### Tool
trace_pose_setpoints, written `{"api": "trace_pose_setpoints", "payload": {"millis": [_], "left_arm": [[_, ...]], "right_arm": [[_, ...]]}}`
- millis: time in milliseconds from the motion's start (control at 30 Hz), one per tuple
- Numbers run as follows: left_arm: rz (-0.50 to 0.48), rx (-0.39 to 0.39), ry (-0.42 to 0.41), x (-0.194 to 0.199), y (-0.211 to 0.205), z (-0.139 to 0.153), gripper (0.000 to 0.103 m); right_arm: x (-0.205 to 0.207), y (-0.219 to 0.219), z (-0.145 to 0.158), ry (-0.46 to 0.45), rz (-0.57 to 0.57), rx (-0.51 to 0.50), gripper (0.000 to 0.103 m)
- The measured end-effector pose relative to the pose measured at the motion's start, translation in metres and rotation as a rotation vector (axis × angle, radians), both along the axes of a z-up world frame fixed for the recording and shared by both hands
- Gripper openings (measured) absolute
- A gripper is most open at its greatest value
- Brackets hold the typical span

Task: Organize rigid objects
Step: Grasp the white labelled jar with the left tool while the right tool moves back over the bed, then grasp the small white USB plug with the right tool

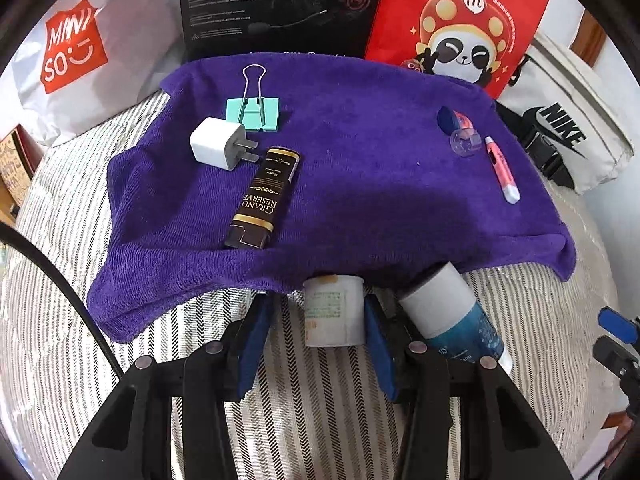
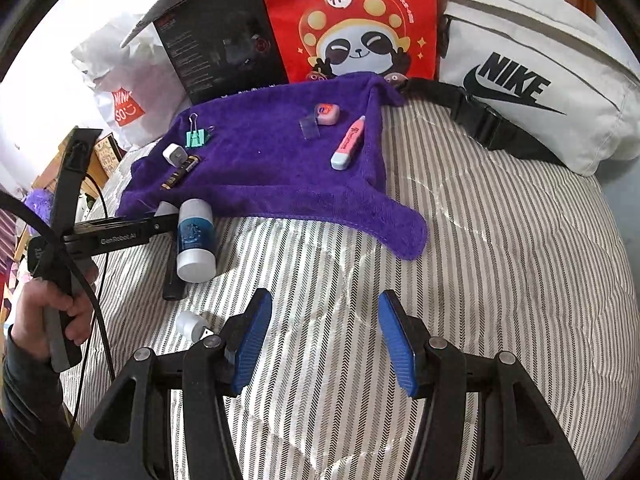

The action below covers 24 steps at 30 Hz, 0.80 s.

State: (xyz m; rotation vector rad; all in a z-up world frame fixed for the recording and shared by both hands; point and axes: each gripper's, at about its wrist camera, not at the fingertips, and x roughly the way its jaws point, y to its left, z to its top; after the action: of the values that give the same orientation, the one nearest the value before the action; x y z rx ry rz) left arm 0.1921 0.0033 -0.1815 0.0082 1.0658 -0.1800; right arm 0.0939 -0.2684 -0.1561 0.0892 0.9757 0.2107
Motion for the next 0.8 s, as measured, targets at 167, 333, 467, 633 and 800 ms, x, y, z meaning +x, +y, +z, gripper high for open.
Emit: {"api": "trace_pose_setpoints", "payload": {"millis": [167,333,467,633,800], "left_arm": [[0.014,0.078,-0.016,0.003,-0.011,-0.001,0.04],[-0.018,0.062,-0.014,0.001,-0.007,0.002,0.027],[-0.008,0.062,-0.016,-0.012,0.01,0.006,0.027],[0.007,0.103,-0.015,-0.037,0.033,0.008,0.027],[-0.015,0.114,0.003,-0.058,0.046,0.005,0.027]], "right_arm": [[0.001,0.005,-0.001,0.004,0.019,0.009,0.055],[0.001,0.01,-0.006,0.019,0.028,0.013,0.055],[0.0,0.018,-0.006,0.01,0.052,0.015,0.055],[0.003,0.033,-0.008,0.004,0.085,0.014,0.055],[0.006,0.049,-0.008,0.002,0.112,0.006,0.055]]}}
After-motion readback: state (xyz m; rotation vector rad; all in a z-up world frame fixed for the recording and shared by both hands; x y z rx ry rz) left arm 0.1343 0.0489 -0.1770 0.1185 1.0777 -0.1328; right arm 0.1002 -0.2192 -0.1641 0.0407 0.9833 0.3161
